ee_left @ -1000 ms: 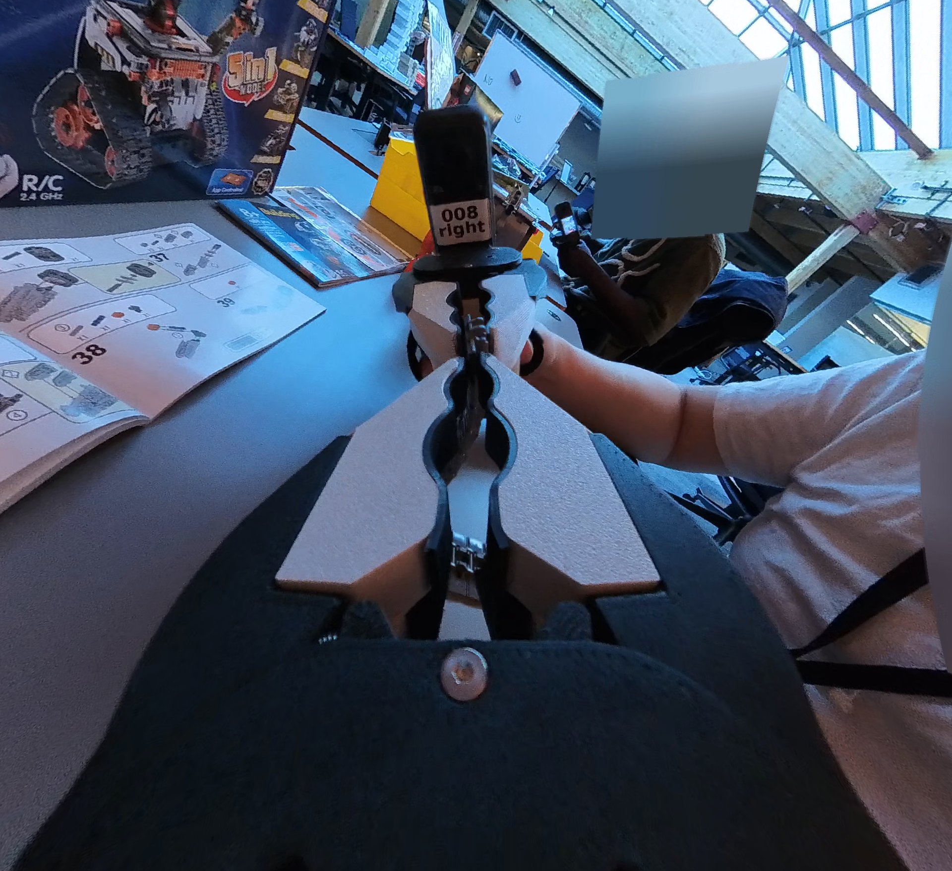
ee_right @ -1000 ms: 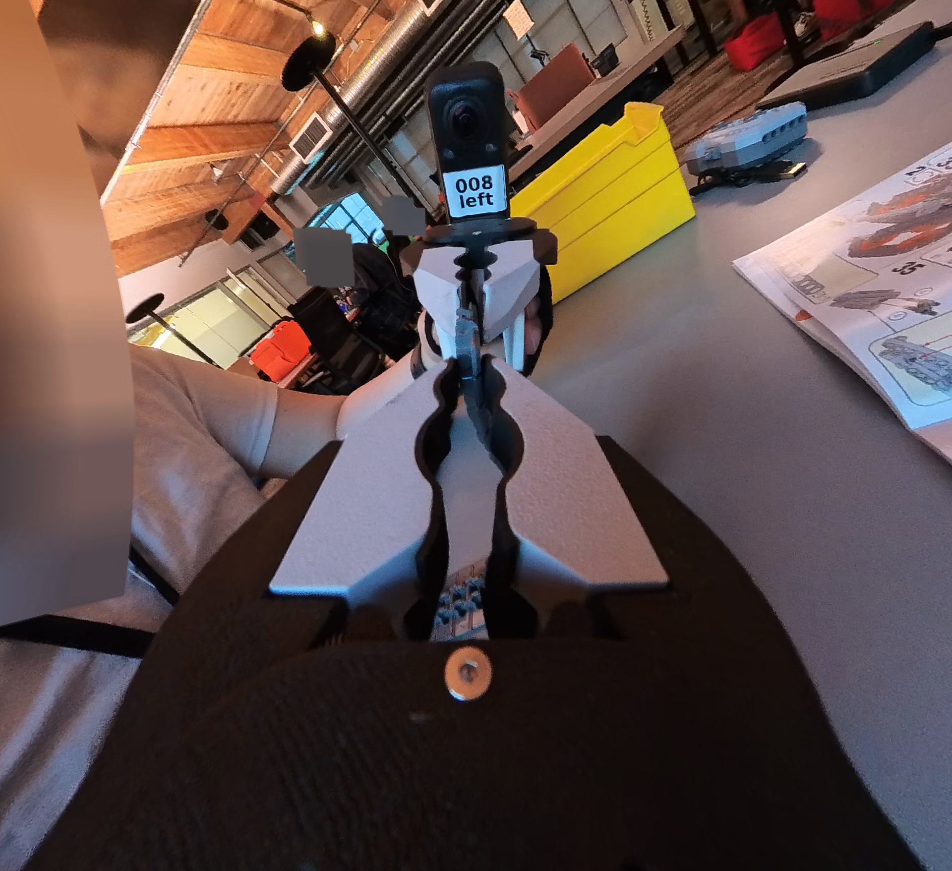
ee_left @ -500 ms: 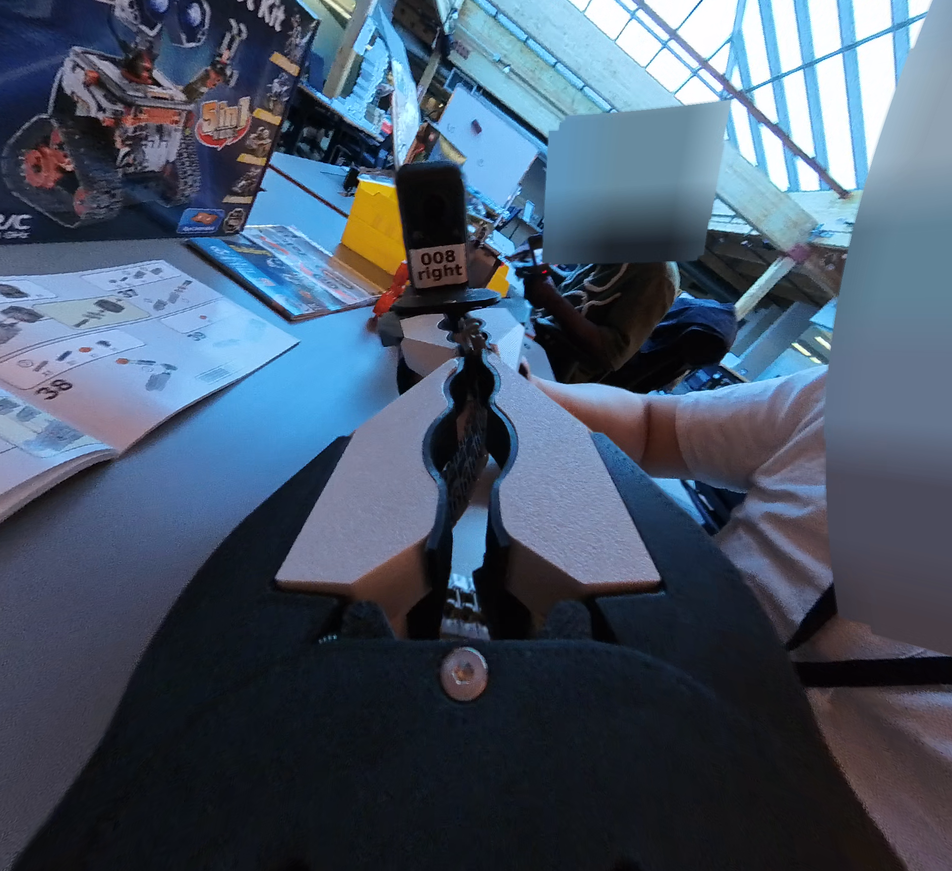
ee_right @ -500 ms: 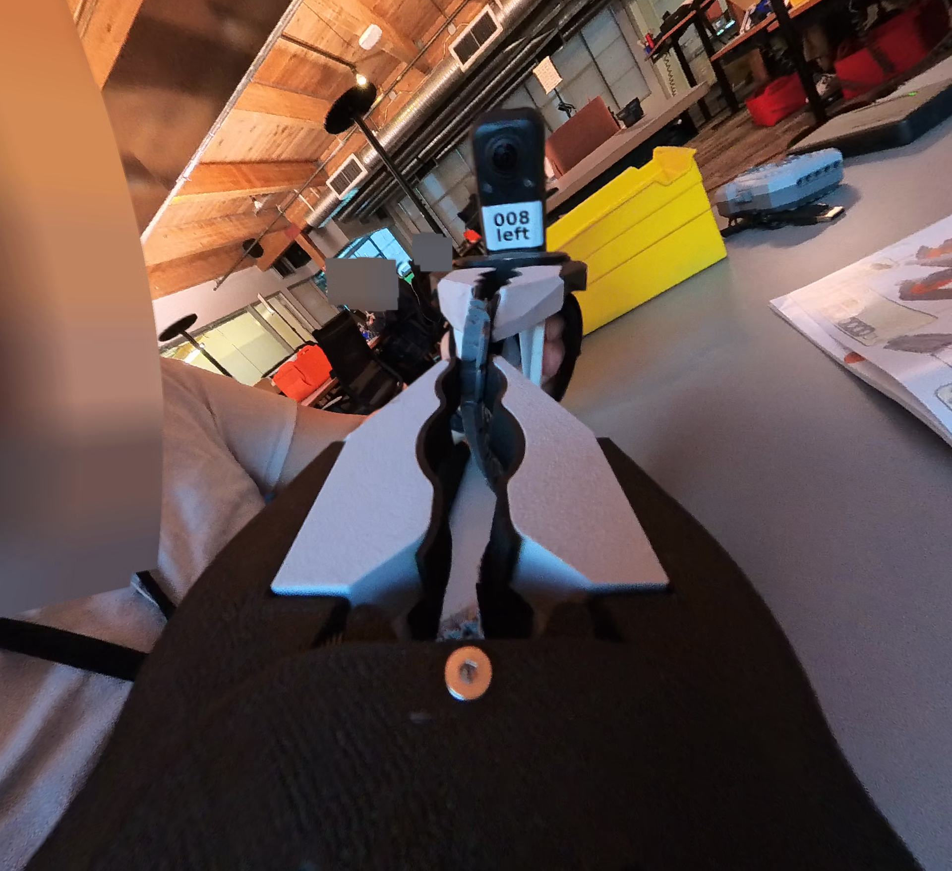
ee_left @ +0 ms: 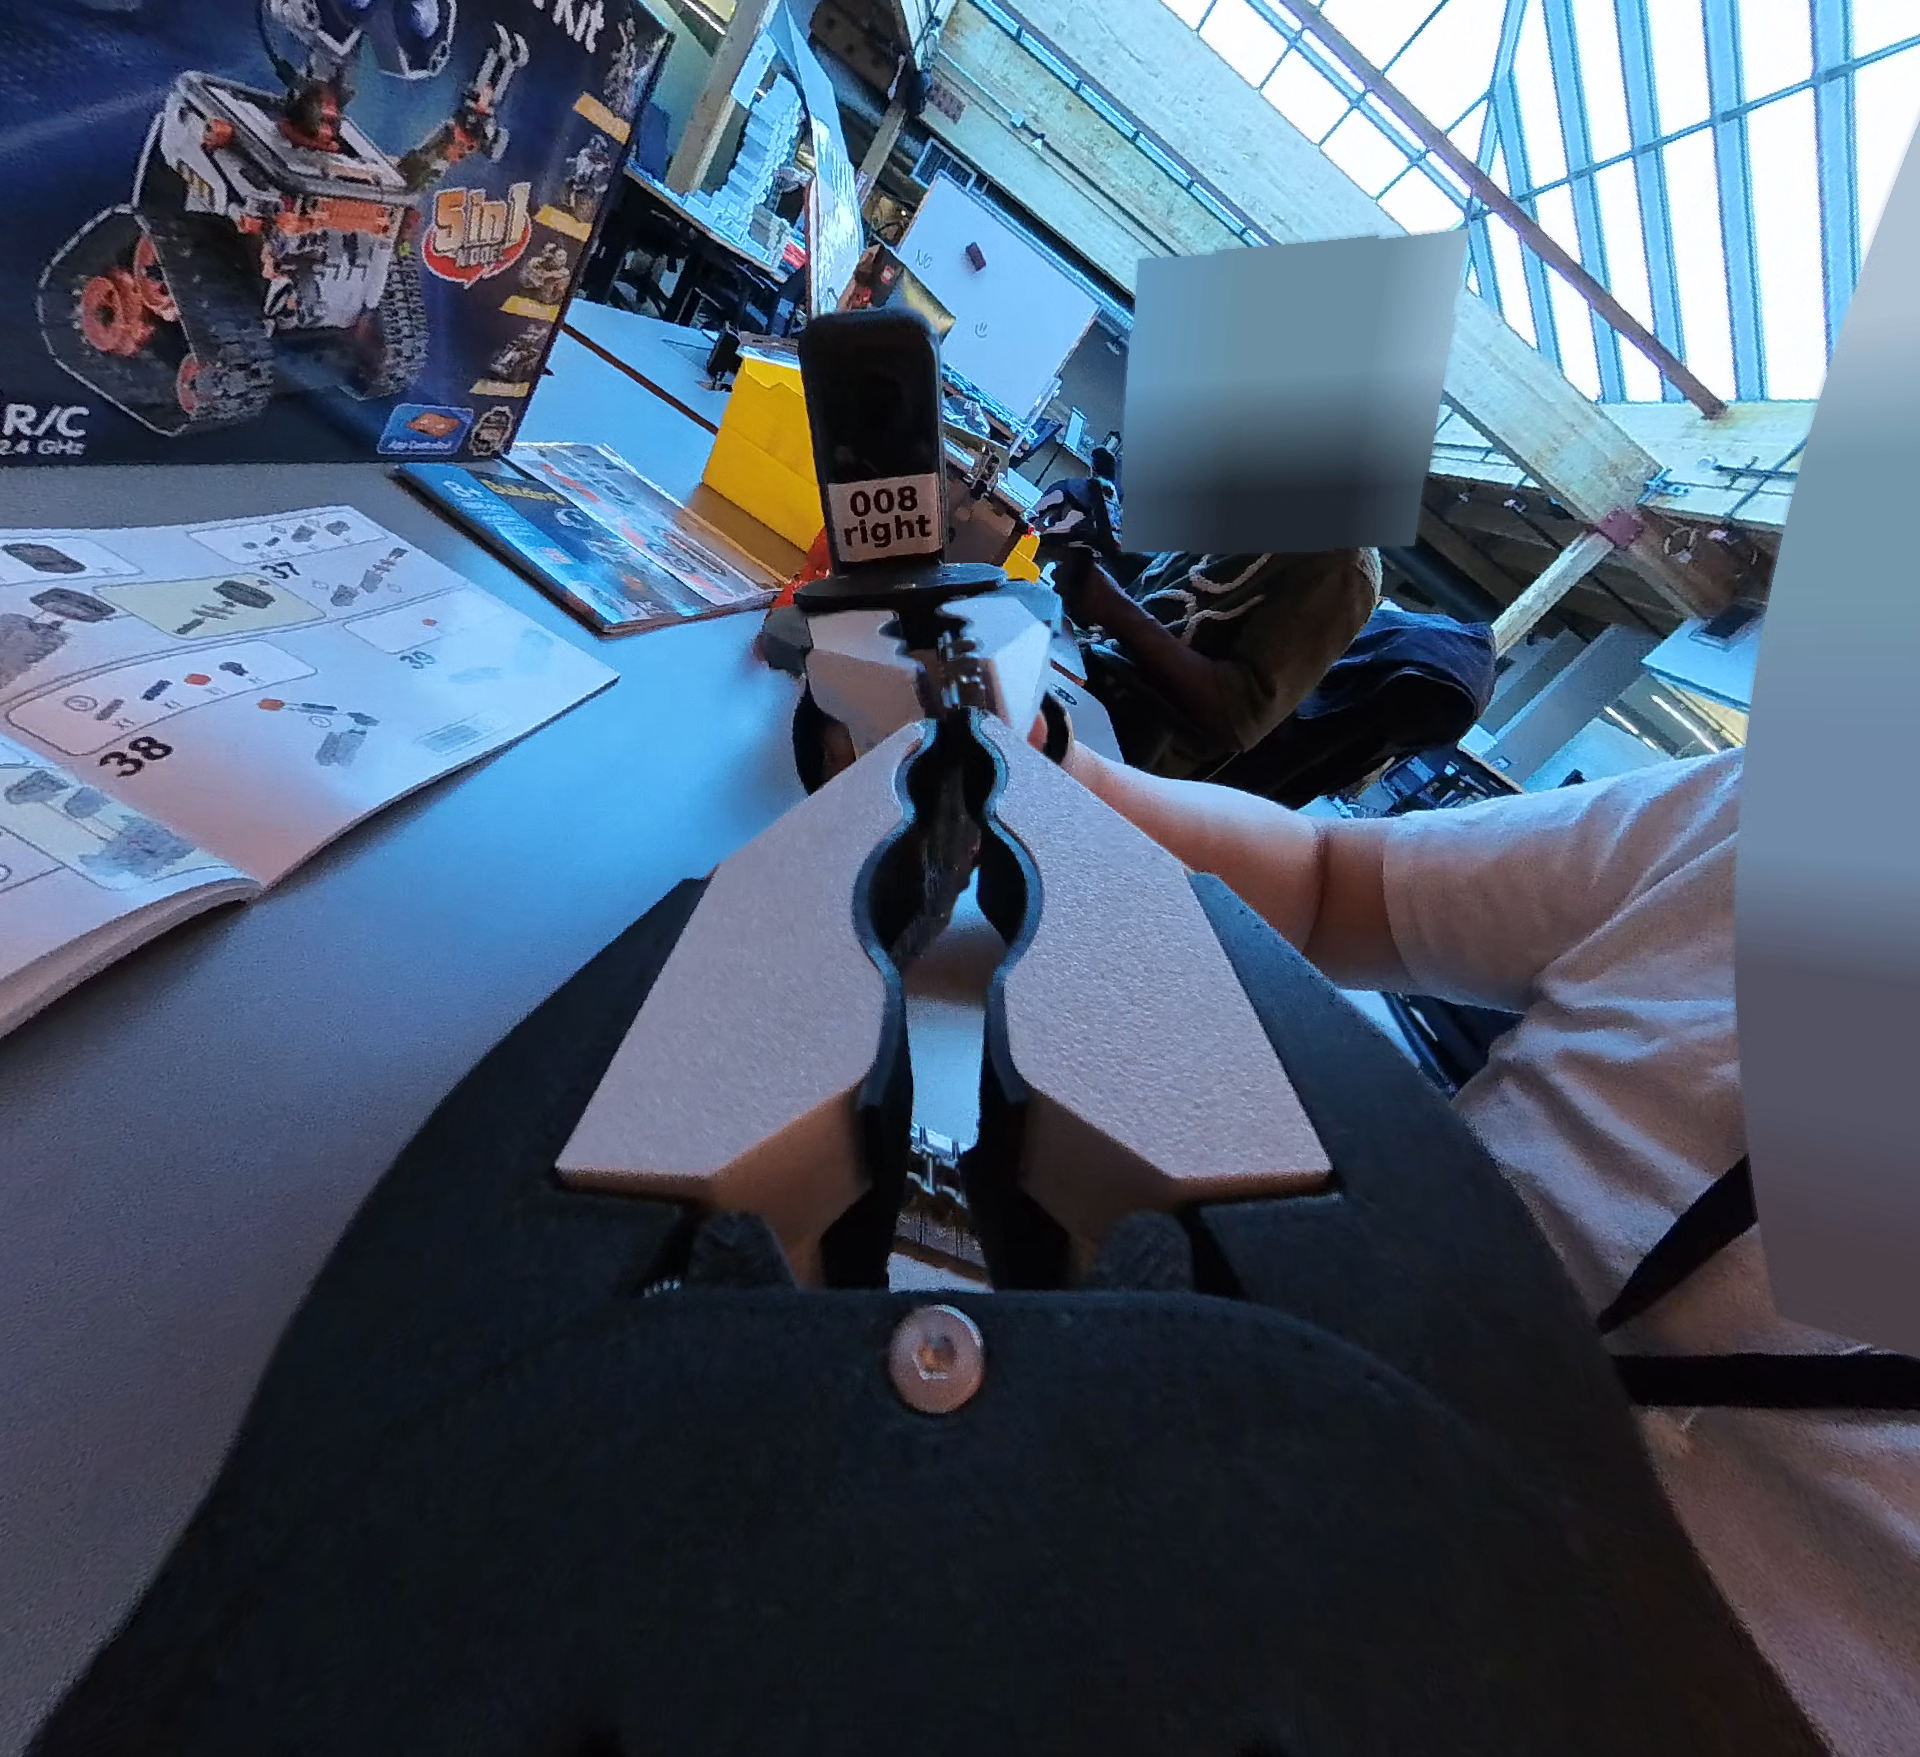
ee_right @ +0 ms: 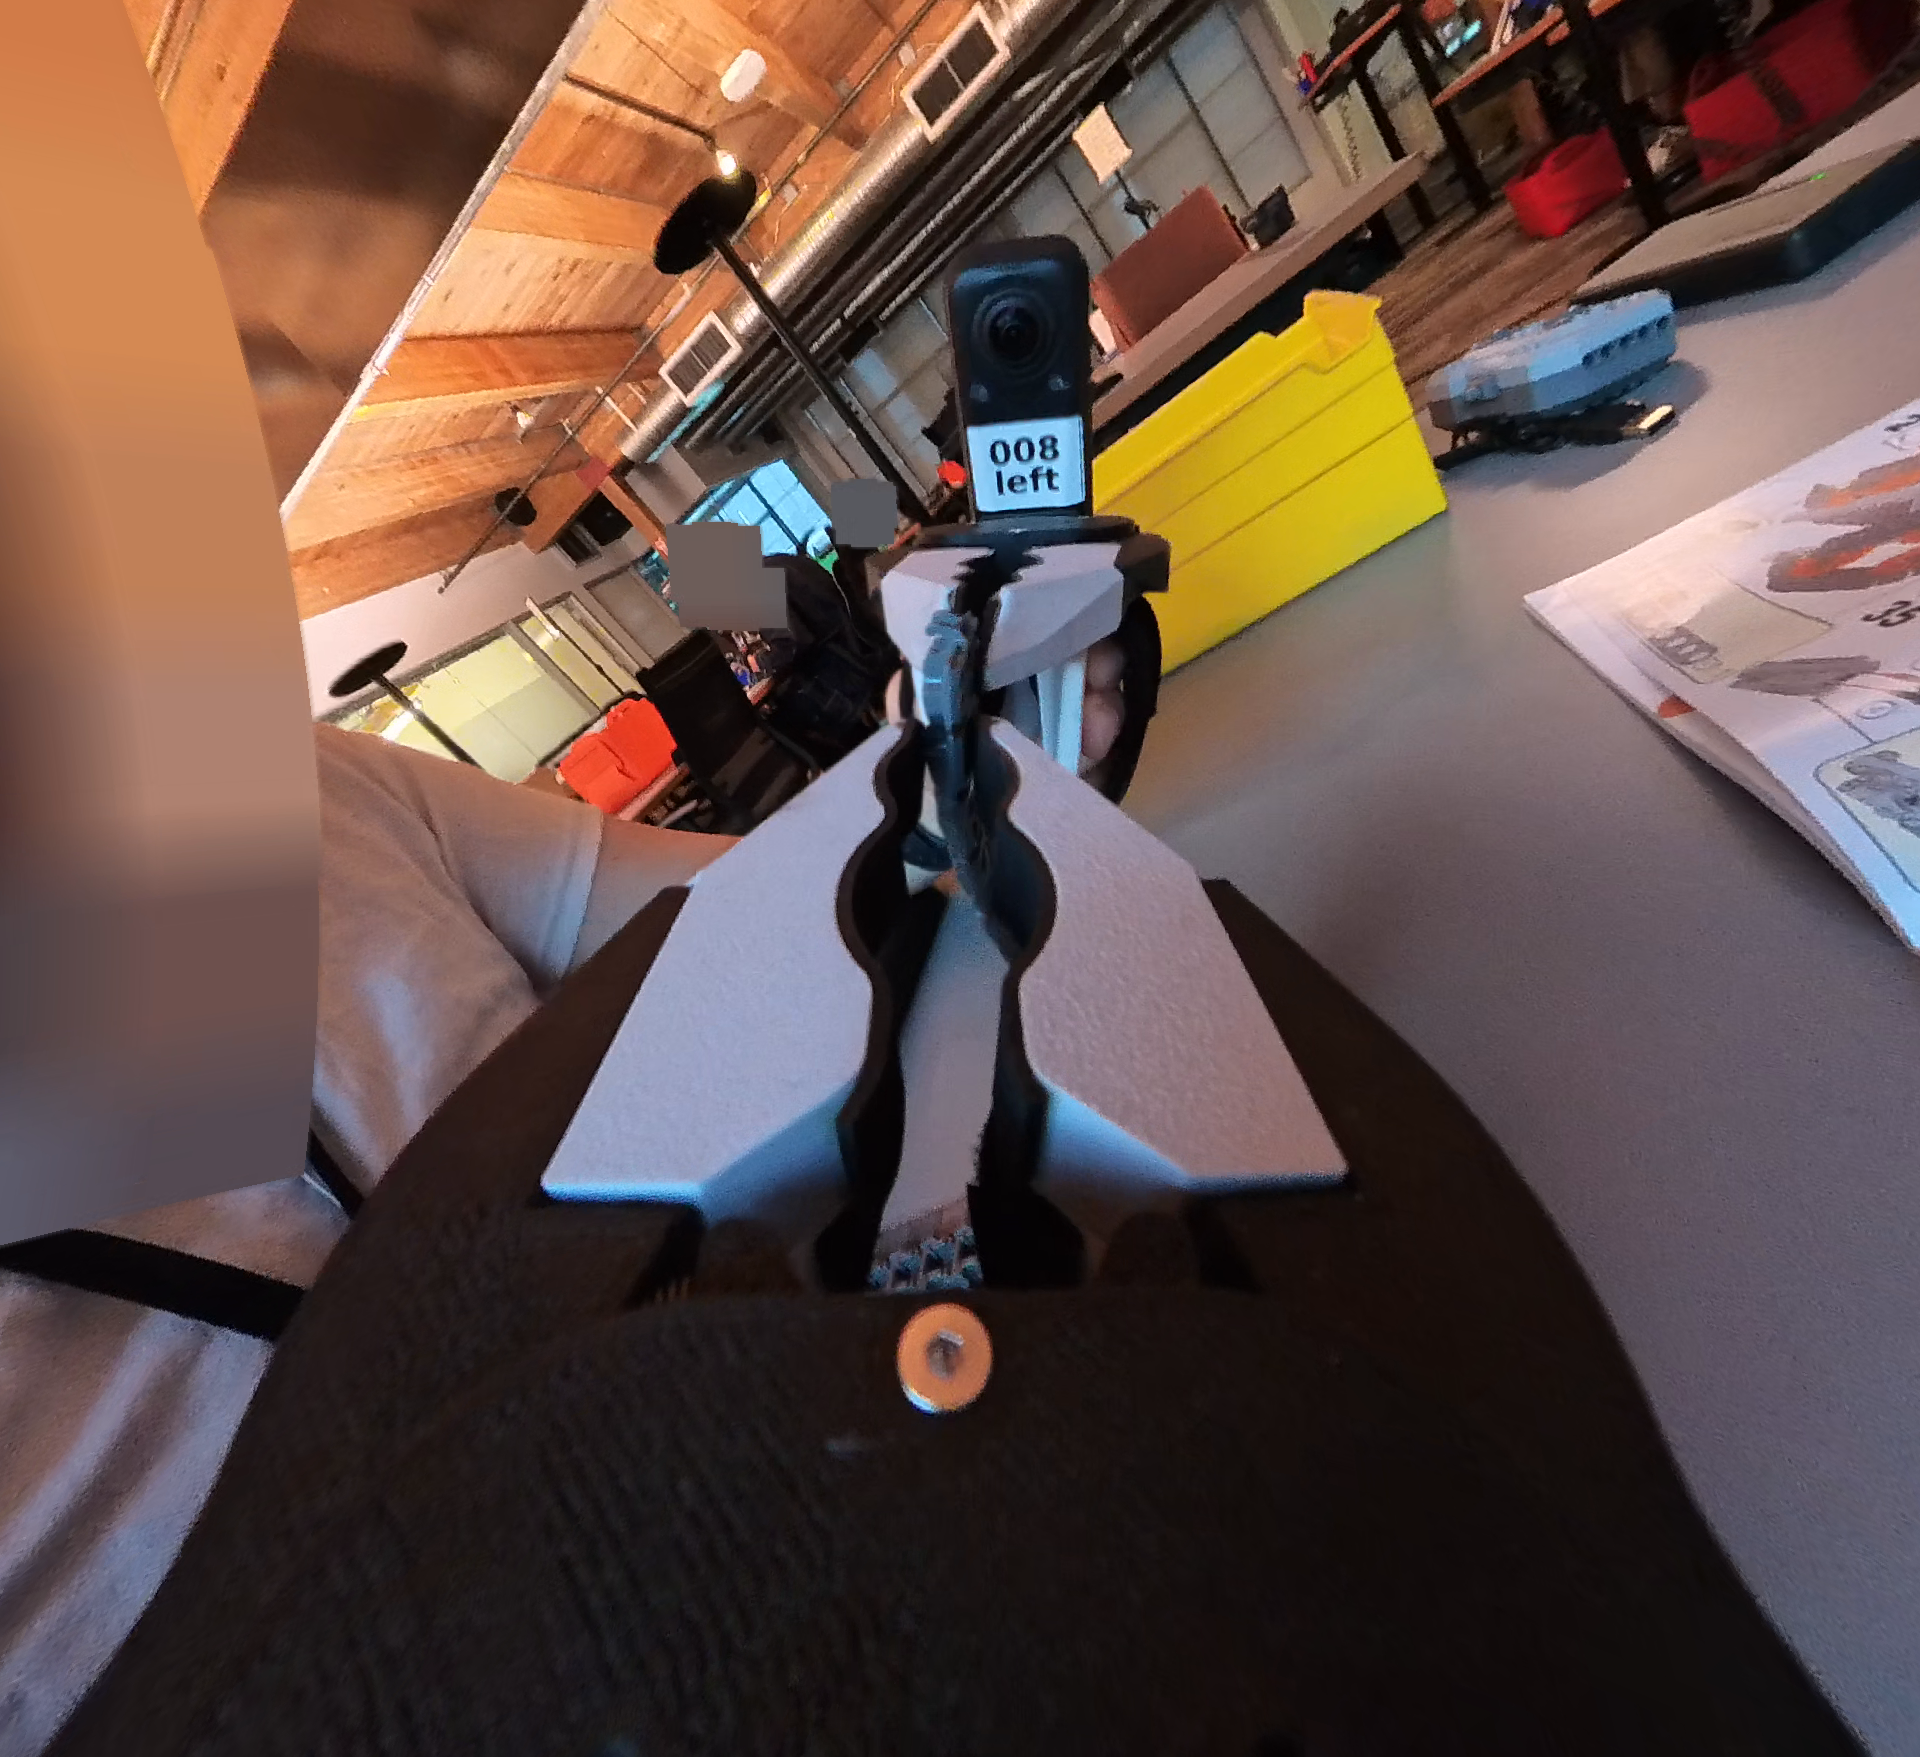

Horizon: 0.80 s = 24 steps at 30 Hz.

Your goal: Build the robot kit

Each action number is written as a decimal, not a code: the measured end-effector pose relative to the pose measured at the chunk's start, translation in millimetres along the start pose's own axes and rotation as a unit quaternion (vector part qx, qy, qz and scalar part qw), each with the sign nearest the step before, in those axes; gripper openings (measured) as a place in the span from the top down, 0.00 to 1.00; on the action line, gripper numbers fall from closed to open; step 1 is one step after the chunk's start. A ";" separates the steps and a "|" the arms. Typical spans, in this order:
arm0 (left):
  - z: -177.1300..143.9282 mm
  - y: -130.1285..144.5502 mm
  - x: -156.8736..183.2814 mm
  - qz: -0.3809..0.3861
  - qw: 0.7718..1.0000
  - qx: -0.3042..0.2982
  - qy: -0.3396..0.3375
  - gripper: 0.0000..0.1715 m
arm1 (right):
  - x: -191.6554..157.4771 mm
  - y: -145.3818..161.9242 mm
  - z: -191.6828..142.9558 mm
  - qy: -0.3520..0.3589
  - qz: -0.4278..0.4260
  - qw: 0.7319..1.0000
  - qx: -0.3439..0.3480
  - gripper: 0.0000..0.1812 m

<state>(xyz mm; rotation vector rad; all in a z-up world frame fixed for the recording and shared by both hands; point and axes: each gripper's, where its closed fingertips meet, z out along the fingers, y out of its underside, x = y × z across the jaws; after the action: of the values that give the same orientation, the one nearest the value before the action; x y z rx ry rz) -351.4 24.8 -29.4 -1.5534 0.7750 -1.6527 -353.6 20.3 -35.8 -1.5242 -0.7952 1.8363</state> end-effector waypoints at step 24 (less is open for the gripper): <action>-49.8 -15.8 -69.2 0.140 0.954 -0.004 -0.263 1.00 | 43.5 35.1 -29.7 0.227 -0.333 0.892 -0.205 0.71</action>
<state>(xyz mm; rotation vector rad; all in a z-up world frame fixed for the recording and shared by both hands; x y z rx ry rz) -402.2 88.5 -59.3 -1.6932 0.6703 -0.9662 -333.4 33.7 -94.3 -1.5651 -1.3129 0.7992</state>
